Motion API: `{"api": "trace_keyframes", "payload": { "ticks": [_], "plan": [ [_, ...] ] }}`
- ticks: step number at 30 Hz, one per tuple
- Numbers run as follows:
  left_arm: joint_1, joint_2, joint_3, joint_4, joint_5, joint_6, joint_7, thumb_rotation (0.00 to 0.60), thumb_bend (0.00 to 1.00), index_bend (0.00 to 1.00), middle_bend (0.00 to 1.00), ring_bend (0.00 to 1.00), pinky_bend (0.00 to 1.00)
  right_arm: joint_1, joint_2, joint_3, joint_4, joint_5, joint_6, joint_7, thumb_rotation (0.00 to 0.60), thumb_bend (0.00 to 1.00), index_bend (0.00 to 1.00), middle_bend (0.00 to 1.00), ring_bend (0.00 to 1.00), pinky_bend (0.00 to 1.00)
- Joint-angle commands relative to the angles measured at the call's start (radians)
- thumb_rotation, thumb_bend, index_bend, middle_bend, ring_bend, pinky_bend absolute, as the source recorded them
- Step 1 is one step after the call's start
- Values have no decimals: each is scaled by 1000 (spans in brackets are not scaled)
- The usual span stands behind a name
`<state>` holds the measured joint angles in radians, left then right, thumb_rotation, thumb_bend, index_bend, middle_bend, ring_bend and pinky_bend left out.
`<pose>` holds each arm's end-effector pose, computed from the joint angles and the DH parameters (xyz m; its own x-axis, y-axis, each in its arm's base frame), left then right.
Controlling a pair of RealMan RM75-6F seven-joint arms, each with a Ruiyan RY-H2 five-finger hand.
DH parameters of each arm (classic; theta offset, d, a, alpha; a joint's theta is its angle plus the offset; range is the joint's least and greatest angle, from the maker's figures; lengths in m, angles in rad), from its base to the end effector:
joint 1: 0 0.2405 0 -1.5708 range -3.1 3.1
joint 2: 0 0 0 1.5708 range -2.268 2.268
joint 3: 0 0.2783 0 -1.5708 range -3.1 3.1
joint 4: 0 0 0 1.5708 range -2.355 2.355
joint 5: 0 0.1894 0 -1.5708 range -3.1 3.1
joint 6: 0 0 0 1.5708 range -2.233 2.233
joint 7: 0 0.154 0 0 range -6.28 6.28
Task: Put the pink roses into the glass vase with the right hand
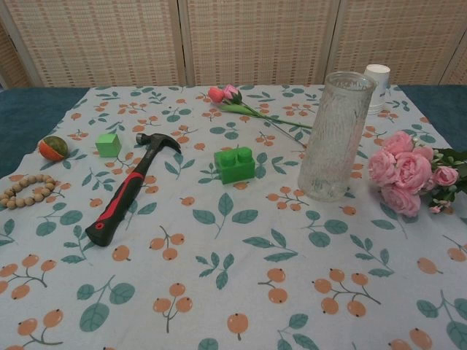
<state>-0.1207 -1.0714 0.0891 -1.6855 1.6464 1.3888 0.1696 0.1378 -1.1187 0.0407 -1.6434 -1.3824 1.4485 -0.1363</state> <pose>-0.3031 0.1691 0.1570 0.5499 0.1872 0.8140 0.8318 -0.2109 -0.5135 -0.3262 -0.2053 0.1850 0.4792 -0.0383 0.8768 -0.8753 0.0520 0.4807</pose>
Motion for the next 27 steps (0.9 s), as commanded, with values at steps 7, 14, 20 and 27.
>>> {"api": "trace_keyframes", "payload": {
  "ticks": [7, 14, 20, 27],
  "plan": [
    [-1, -2, 1, -4, 6, 1, 7, 600, 334, 60, 73, 116, 342, -10, 20, -6, -14, -17, -18, 33, 600, 64, 0, 34, 0, 133],
    [-3, 3, 3, 4, -4, -9, -17, 600, 334, 60, 74, 117, 342, -9, -27, 23, 30, -31, 17, 7, 600, 64, 0, 248, 107, 260],
    [6, 11, 1, -13, 3, 14, -14, 600, 334, 60, 74, 116, 343, 63, -101, 63, 141, -44, -47, 2, 600, 64, 82, 682, 565, 744],
    [4, 10, 0, -11, -1, 7, -7, 600, 333, 60, 74, 117, 343, 220, -91, 110, 143, 86, -332, -116, 600, 26, 21, 709, 587, 766]
  ]
}}
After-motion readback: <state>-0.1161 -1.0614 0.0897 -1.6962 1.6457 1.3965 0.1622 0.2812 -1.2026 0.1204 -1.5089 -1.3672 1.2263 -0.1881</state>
